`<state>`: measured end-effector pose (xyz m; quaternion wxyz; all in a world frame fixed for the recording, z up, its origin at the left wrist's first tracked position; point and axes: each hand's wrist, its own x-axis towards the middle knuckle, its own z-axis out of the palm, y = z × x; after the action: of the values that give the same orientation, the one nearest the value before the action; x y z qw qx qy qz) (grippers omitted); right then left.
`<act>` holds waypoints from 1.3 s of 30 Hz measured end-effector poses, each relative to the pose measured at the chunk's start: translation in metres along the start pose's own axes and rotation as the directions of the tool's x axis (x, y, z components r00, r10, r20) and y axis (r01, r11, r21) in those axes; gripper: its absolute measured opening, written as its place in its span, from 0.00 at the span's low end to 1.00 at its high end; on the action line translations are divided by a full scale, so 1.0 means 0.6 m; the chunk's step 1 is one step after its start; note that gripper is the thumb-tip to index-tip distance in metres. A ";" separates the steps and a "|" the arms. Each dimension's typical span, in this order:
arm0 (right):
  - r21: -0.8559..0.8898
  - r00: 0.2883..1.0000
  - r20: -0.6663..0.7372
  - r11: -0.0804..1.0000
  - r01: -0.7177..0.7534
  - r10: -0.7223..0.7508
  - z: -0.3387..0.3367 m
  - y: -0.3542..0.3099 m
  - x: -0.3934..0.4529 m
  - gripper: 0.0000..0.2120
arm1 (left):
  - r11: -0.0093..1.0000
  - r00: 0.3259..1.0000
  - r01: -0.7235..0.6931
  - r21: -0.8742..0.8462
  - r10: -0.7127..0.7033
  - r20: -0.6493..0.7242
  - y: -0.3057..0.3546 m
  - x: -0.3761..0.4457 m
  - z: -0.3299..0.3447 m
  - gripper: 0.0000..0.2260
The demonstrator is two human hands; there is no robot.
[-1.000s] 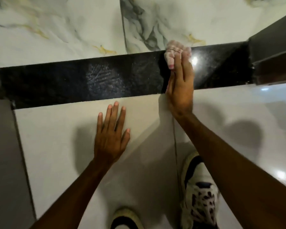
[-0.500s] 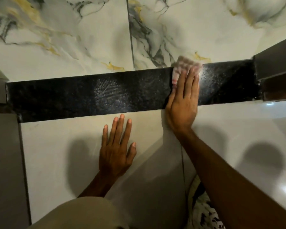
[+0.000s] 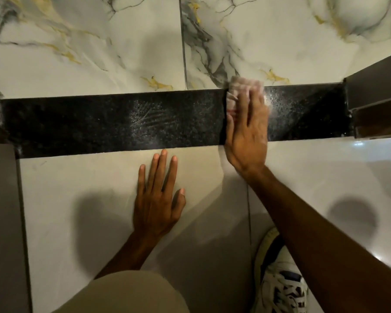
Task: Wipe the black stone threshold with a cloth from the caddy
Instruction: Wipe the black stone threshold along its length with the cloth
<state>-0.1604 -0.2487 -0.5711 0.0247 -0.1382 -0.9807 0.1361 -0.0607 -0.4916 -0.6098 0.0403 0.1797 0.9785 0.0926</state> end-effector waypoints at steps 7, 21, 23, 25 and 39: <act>0.108 0.993 0.049 0.989 0.103 -0.109 0.012 -0.035 -0.043 0.29 | 1.000 1.000 0.007 -0.013 -0.006 0.023 0.000 0.002 -0.005 0.34; -0.015 0.955 0.066 0.957 0.291 -0.289 0.018 -0.007 -0.087 0.29 | 0.999 1.000 0.013 -0.048 -0.012 0.021 0.004 0.002 -0.017 0.33; -0.057 0.982 0.032 0.980 0.189 -0.187 0.010 0.018 -0.123 0.29 | 0.999 1.000 0.019 -0.043 -0.018 0.021 0.006 0.002 -0.018 0.32; -0.114 0.998 -0.009 0.992 0.061 -0.063 0.009 0.016 -0.109 0.29 | 0.999 0.999 0.026 -0.037 -0.026 0.023 0.007 0.000 -0.017 0.32; -0.142 0.984 -0.025 0.975 0.173 -0.178 0.014 -0.024 -0.136 0.28 | 0.988 0.989 0.148 -0.049 -0.149 -0.006 -0.052 -0.049 -0.035 0.31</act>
<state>-0.0868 -0.2868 -0.5762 0.0452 -0.0550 -0.9955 0.0621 -0.0466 -0.5343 -0.5941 0.0466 0.1048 0.9869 0.1138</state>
